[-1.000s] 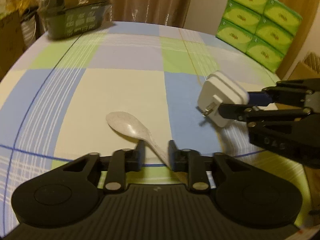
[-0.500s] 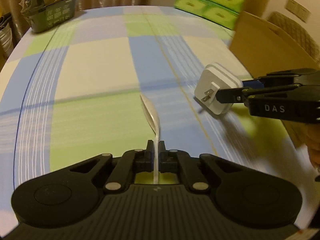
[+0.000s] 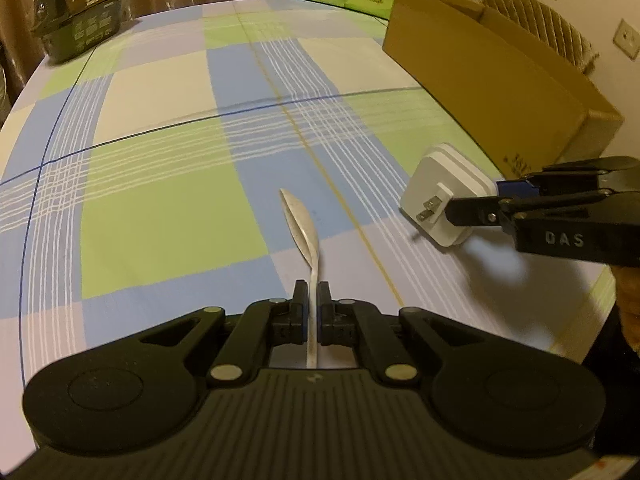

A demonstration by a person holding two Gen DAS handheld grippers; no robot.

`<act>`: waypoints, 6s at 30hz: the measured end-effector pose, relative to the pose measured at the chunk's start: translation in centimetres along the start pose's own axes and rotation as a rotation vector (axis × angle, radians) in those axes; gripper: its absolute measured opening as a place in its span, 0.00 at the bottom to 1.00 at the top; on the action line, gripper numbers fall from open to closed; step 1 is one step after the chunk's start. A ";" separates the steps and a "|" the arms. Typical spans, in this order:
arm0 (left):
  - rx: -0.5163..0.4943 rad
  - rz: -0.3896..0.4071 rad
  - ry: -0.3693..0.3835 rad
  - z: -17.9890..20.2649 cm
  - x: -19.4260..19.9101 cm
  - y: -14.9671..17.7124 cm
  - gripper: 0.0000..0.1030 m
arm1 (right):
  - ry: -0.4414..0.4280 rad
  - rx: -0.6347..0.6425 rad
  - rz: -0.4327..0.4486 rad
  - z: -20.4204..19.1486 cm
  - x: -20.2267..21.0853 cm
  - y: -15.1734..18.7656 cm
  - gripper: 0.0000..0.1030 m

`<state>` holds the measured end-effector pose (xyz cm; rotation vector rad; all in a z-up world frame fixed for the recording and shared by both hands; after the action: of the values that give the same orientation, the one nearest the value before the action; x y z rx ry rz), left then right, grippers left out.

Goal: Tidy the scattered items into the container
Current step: 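Carry the spoon in the left tool while the right tool carries the adapter to the box, then lower the spoon into the box and open the left tool while the right tool releases the adapter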

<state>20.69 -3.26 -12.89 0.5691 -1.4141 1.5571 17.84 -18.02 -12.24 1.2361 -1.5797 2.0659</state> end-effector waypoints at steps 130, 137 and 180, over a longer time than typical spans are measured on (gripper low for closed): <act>-0.300 0.189 0.235 29.0 5.1 -10.6 0.01 | 0.398 -0.088 0.308 19.5 20.0 -1.2 0.24; -0.295 0.171 0.243 30.1 3.6 -11.3 0.01 | 0.398 -0.097 0.299 20.7 19.2 -1.1 0.24; -0.242 0.146 0.243 30.7 -1.7 -14.6 0.01 | 0.401 -0.097 0.268 24.0 15.6 -1.9 0.24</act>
<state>26.58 -34.09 0.28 0.1293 -1.4532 1.4822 20.77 -42.88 1.84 0.5523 -1.6912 2.1863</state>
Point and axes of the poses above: each gripper's, at about its wrist camera, not at the fingertips, and x roughly against the way its jaws point, z to its right, y to its underside, the point moved 9 cm from there along -x, roughly the way its jaws point, and after that the axes turned 14 degrees about x, right-handed, at the moved point
